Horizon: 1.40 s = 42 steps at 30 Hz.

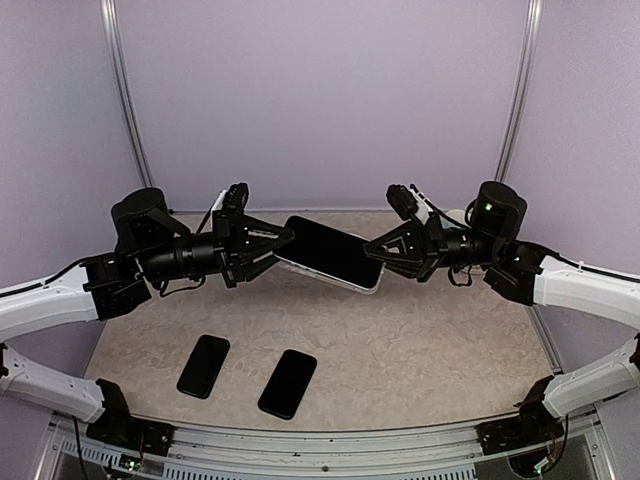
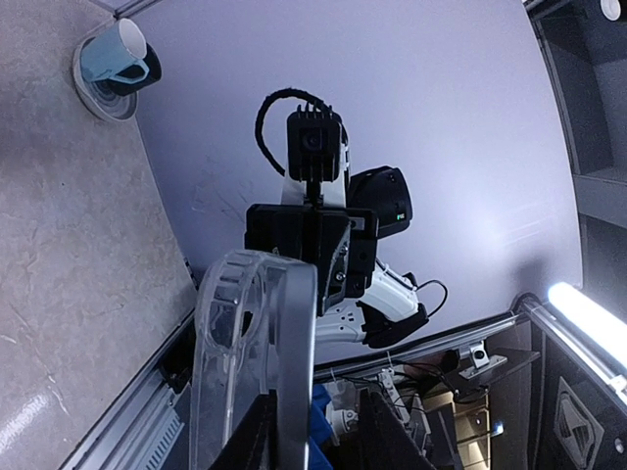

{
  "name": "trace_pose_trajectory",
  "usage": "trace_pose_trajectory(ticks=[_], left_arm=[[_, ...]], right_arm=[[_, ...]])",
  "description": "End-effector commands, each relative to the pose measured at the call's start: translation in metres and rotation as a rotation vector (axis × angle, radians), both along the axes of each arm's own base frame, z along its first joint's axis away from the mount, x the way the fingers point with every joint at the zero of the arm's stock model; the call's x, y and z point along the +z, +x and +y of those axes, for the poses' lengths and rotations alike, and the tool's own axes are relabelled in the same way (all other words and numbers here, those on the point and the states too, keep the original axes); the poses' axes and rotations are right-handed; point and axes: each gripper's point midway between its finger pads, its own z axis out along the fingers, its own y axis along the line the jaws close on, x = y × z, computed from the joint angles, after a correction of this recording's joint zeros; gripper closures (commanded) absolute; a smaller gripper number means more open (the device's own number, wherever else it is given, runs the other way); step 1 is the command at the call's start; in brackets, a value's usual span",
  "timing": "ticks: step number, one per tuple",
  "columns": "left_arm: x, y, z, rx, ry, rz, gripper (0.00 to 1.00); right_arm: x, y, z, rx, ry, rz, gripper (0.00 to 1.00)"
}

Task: Take the phone out of the phone case
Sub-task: Pass from the right arm to the left

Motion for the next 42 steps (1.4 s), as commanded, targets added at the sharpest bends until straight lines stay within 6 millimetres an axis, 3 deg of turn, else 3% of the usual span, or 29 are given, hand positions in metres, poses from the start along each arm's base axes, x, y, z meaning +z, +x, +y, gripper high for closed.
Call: trace_pose_trajectory(ticks=[1,9,19,20,22,23,26,32,38,42], left_arm=[[0.004,-0.007,-0.002,-0.039,-0.014,-0.045,0.75],[0.000,-0.009,-0.008,-0.061,-0.006,-0.048,0.82],[-0.004,-0.007,-0.009,-0.037,-0.007,-0.007,1.00],[-0.006,-0.004,-0.008,-0.018,-0.005,0.006,1.00],[-0.010,0.000,-0.003,0.024,-0.008,0.037,1.00],[-0.011,0.003,0.000,0.049,-0.015,0.050,1.00],[-0.016,0.014,0.010,0.139,-0.031,0.099,1.00],[-0.023,0.033,0.028,0.300,-0.103,0.200,1.00],[-0.017,0.055,0.037,0.418,-0.133,0.227,1.00],[-0.009,0.071,0.040,0.482,-0.115,0.234,1.00]], right_arm=[[0.030,-0.019,0.000,0.088,0.079,-0.085,1.00],[0.031,-0.020,0.001,0.105,0.083,-0.074,1.00],[0.024,-0.019,0.002,0.103,0.078,-0.063,1.00],[0.022,-0.018,0.002,0.096,0.072,-0.060,0.97],[0.017,-0.014,0.003,0.074,0.055,-0.055,0.61],[0.014,-0.012,0.004,0.059,0.041,-0.053,0.37],[0.001,0.000,0.003,-0.020,-0.026,-0.043,0.04],[-0.027,0.033,-0.010,-0.272,-0.141,-0.030,0.01],[-0.039,0.047,-0.033,-0.457,-0.141,-0.001,0.01],[-0.048,0.056,-0.058,-0.598,-0.272,-0.028,0.01]])
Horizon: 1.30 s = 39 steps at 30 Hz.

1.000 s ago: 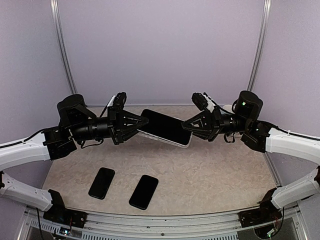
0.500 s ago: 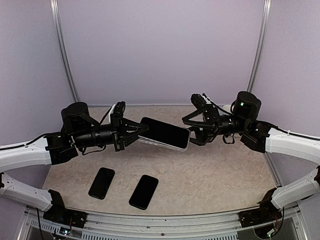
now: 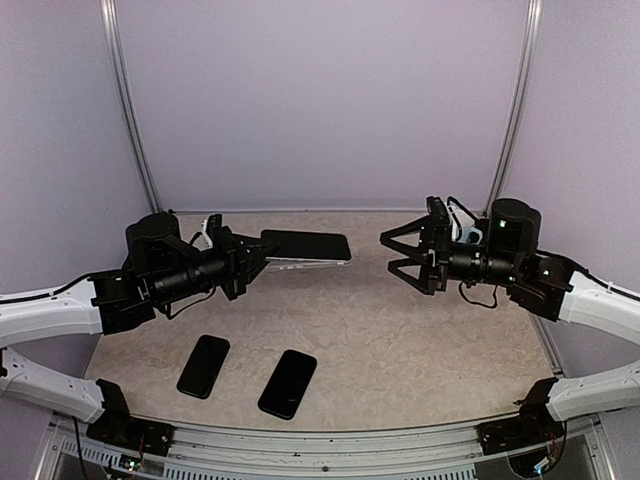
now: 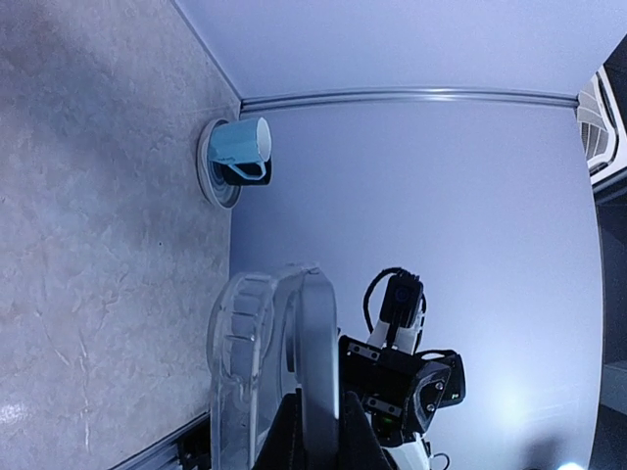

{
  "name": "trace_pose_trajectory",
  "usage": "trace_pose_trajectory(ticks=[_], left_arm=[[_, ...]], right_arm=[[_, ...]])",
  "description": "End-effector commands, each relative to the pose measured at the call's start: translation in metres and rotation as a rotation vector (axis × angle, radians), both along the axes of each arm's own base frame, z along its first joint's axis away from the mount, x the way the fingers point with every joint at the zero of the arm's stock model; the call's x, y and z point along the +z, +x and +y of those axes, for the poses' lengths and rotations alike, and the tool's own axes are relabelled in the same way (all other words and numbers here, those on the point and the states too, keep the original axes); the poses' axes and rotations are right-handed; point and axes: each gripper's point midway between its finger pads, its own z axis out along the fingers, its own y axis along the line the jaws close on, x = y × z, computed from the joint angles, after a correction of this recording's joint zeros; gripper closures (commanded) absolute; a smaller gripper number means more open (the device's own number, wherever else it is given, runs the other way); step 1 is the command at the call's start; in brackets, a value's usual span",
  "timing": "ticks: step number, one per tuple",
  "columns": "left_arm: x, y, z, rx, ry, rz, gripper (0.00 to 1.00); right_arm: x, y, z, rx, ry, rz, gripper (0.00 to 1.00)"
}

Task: Take the phone out of the phone case
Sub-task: Pass from the right arm to the left, then remove the phone case from the phone.

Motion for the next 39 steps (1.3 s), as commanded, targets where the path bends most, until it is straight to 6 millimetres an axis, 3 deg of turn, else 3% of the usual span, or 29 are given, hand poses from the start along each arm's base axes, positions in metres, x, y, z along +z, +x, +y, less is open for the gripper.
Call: trace_pose_trajectory(ticks=[1,5,8,14,19,24,31,39], left_arm=[[0.053,0.024,0.010,0.120,-0.089,-0.052,1.00],[0.060,0.036,0.007,0.155,-0.105,-0.057,1.00],[0.071,0.043,0.002,0.169,-0.126,-0.075,1.00],[0.071,0.061,-0.010,0.199,-0.167,-0.048,1.00],[0.064,0.078,-0.034,0.186,-0.195,-0.005,1.00],[0.055,0.093,-0.056,0.204,-0.255,0.083,1.00],[0.047,0.105,-0.079,0.221,-0.271,0.160,1.00],[0.035,0.104,-0.108,0.174,-0.320,0.262,1.00]], right_arm=[[-0.014,0.016,-0.033,-0.211,-0.153,-0.014,0.01],[-0.020,0.010,-0.052,-0.274,-0.146,-0.005,0.03],[-0.027,0.005,-0.059,-0.283,-0.129,0.000,0.04],[-0.039,0.008,-0.066,-0.315,-0.188,-0.036,0.04],[-0.048,0.006,-0.058,-0.286,-0.137,-0.013,0.06],[-0.048,0.016,-0.050,-0.309,-0.076,-0.036,0.09],[-0.032,0.033,-0.034,-0.335,-0.024,-0.113,0.12],[-0.016,0.045,-0.015,-0.344,0.016,-0.186,0.16]])
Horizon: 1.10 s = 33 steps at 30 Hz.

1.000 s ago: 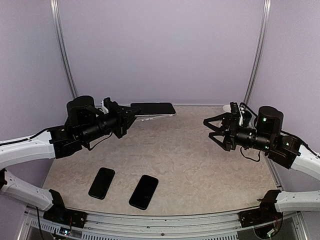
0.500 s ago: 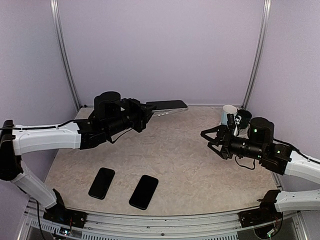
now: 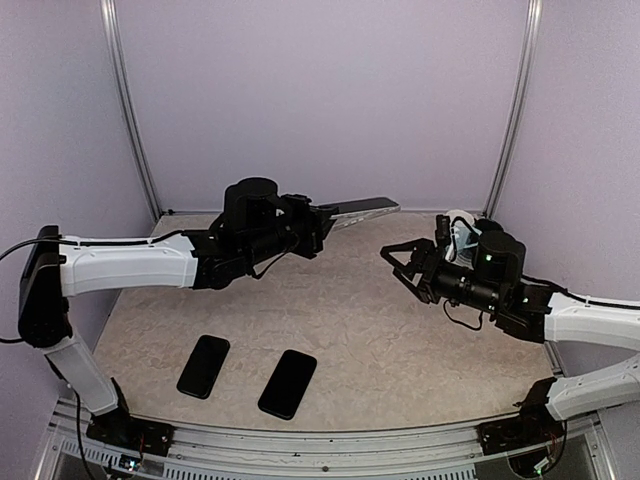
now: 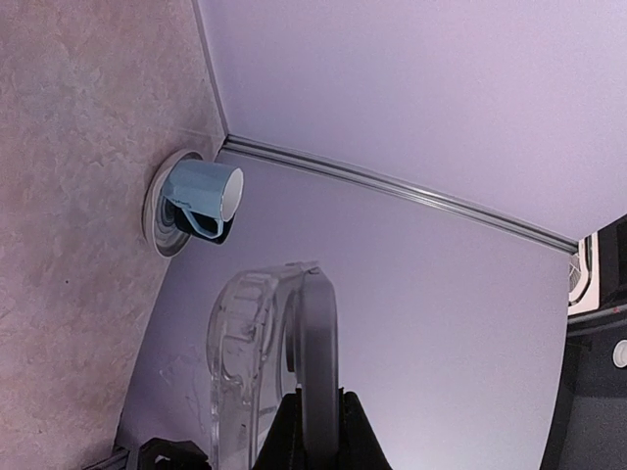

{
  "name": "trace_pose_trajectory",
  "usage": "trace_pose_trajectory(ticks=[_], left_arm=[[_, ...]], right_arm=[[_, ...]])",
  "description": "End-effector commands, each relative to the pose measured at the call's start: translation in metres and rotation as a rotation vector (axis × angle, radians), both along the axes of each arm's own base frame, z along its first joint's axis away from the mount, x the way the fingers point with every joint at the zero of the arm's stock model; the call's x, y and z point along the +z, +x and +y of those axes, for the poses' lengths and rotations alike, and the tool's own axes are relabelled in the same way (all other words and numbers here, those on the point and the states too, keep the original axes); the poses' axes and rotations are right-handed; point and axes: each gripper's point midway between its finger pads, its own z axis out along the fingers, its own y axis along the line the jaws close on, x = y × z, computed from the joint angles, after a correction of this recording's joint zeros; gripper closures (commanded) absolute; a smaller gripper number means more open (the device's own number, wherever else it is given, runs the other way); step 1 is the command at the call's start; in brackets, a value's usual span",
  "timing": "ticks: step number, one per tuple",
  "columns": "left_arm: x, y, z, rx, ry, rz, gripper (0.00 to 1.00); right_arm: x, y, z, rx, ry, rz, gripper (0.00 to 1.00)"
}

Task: Take the phone out of the phone case
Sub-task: Remove the phone case from the phone.

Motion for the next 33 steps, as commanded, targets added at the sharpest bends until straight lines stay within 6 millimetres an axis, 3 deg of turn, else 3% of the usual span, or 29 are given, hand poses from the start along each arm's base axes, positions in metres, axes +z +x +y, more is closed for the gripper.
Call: trace_pose_trajectory(ticks=[1,8,19,33], left_arm=[[0.028,-0.003,-0.016,-0.014,-0.121,0.010,1.00],[0.022,-0.012,-0.020,0.001,-0.148,0.069,1.00],[0.018,-0.017,-0.025,-0.028,-0.177,0.093,1.00],[0.018,-0.026,-0.035,-0.074,-0.187,0.092,1.00]], right_arm=[[0.046,0.007,0.011,-0.012,0.083,-0.148,0.16],[0.055,0.021,0.017,-0.065,0.091,-0.210,0.20],[0.049,0.035,0.039,-0.049,0.068,-0.216,0.38],[0.040,0.046,0.049,-0.059,0.057,-0.216,0.48]])
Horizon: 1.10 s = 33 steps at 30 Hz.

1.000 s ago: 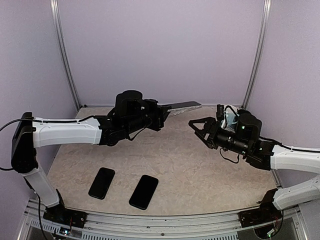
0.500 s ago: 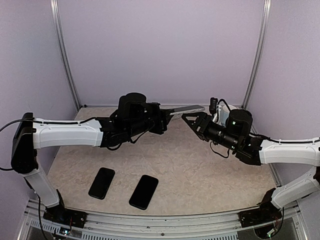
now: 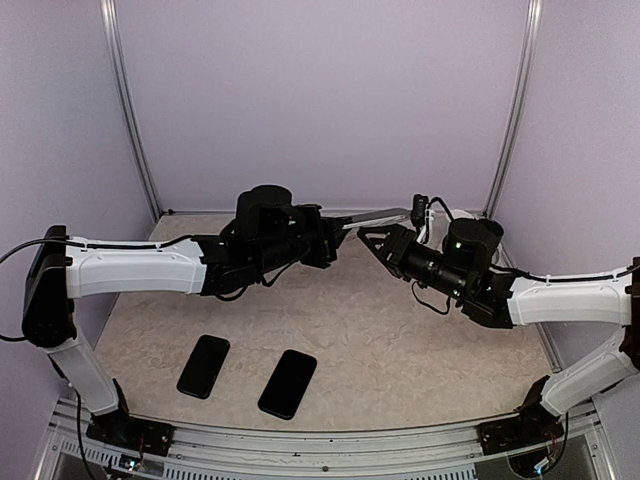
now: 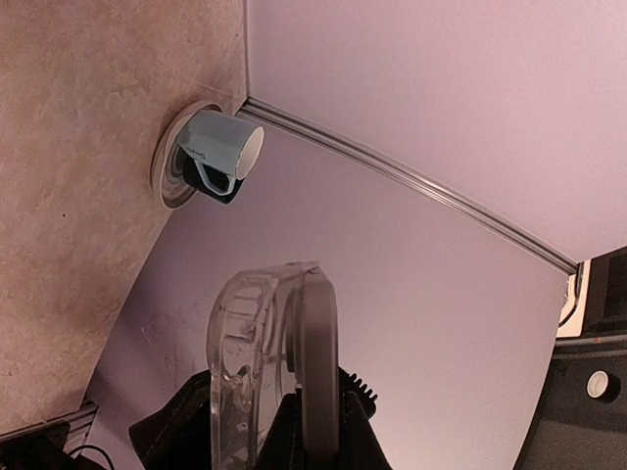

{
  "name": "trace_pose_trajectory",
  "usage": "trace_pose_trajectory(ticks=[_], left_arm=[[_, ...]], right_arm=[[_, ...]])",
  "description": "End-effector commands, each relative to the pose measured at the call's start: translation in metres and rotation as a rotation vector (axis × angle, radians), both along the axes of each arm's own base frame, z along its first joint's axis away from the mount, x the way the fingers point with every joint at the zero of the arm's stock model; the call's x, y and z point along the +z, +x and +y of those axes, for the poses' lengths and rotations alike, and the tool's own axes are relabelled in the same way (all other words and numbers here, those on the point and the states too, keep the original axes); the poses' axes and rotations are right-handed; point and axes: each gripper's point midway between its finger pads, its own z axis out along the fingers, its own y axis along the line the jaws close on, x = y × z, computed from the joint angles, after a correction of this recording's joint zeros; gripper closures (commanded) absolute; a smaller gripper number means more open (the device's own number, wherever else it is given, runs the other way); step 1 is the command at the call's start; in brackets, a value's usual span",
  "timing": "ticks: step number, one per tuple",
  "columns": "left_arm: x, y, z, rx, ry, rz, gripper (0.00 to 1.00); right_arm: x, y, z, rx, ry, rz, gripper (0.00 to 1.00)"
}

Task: Take the phone out of the phone case
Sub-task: Remove the phone case from the phone.

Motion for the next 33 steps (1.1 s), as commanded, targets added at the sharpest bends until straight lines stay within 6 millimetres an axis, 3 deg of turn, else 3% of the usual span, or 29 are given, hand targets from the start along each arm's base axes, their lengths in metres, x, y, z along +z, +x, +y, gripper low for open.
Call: trace_pose_trajectory(ticks=[1,9,13,24,26,31,33], left_arm=[[0.031,-0.007,-0.008,-0.026,-0.093,-0.052,1.00],[0.032,-0.012,-0.012,-0.045,-0.101,-0.060,1.00],[0.037,-0.015,-0.014,-0.056,-0.099,-0.077,1.00],[0.043,-0.021,-0.012,-0.045,-0.084,-0.103,1.00],[0.044,-0.022,-0.013,-0.045,-0.085,-0.106,1.00],[0.042,-0.027,-0.017,-0.056,-0.080,-0.108,1.00],[0.040,-0.029,-0.019,-0.060,-0.079,-0.106,1.00]], right_arm=[[0.019,0.003,0.006,-0.007,0.031,-0.055,0.48],[0.021,0.006,0.005,-0.023,0.028,-0.066,0.48],[0.012,0.010,0.001,-0.059,0.011,-0.044,0.50],[-0.002,0.011,-0.011,-0.108,-0.009,0.005,0.70],[0.000,0.011,-0.013,-0.113,-0.007,0.003,0.69],[0.012,0.013,-0.017,-0.140,0.020,-0.013,0.48],[0.018,0.015,-0.019,-0.154,0.039,-0.017,0.46]])
